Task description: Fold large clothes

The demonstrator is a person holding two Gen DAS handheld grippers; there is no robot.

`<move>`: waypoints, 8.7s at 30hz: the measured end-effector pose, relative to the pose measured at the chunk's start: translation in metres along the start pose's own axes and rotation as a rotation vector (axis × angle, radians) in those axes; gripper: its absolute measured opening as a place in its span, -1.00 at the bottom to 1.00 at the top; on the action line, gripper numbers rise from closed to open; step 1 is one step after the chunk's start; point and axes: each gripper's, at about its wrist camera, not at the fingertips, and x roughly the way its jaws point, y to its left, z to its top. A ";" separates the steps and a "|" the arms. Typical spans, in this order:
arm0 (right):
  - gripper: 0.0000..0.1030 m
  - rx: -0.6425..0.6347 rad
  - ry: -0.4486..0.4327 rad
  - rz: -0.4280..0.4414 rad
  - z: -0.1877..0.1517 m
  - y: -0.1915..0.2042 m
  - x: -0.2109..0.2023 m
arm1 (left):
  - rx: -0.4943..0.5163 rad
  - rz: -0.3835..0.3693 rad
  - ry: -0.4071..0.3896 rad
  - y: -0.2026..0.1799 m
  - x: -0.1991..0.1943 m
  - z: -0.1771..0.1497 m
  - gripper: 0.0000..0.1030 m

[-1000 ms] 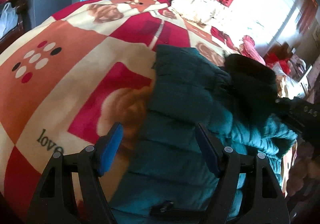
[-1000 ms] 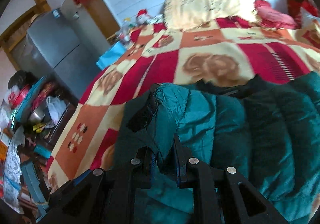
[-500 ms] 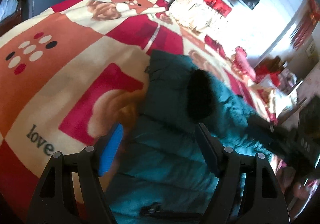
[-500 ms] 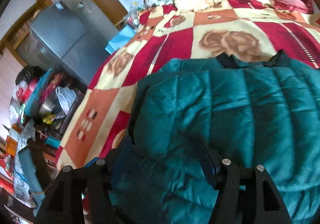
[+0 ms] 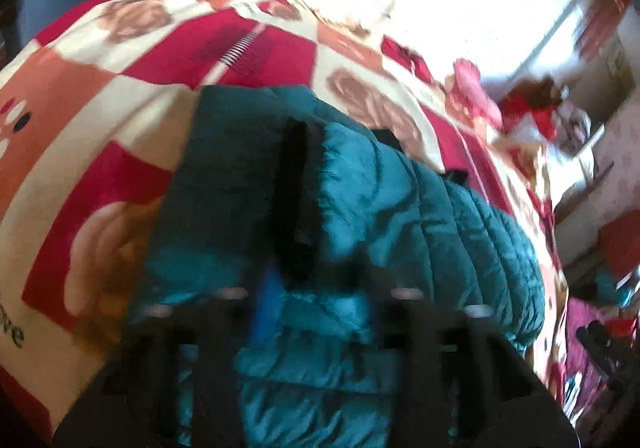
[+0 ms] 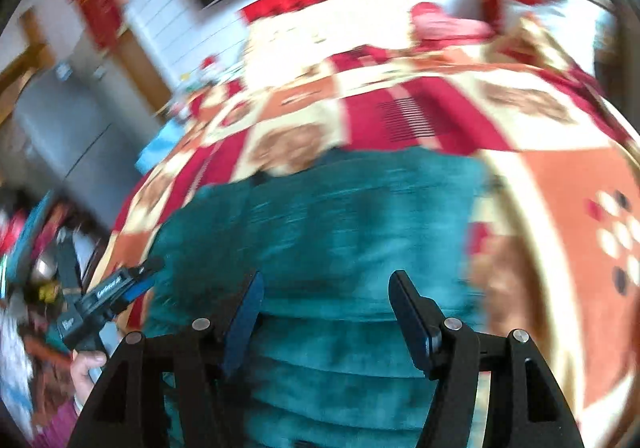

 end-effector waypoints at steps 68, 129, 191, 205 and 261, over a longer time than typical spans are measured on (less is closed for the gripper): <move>0.27 -0.262 0.046 -0.159 -0.036 0.076 0.106 | 0.200 0.220 -0.096 -0.003 0.073 0.003 0.90; 0.28 -0.110 0.099 -0.191 -0.146 0.049 -0.007 | 0.266 0.250 -0.079 0.016 -0.097 -0.143 0.97; 0.36 -0.091 0.149 -0.222 -0.225 0.027 -0.071 | 0.306 0.233 -0.025 0.027 -0.139 -0.223 0.97; 0.36 -0.086 0.151 -0.215 -0.233 0.023 -0.078 | 0.302 0.238 -0.010 0.032 -0.144 -0.230 0.97; 0.06 0.047 0.184 -0.021 -0.237 -0.049 -0.093 | 0.035 0.085 0.175 0.128 -0.147 -0.218 0.97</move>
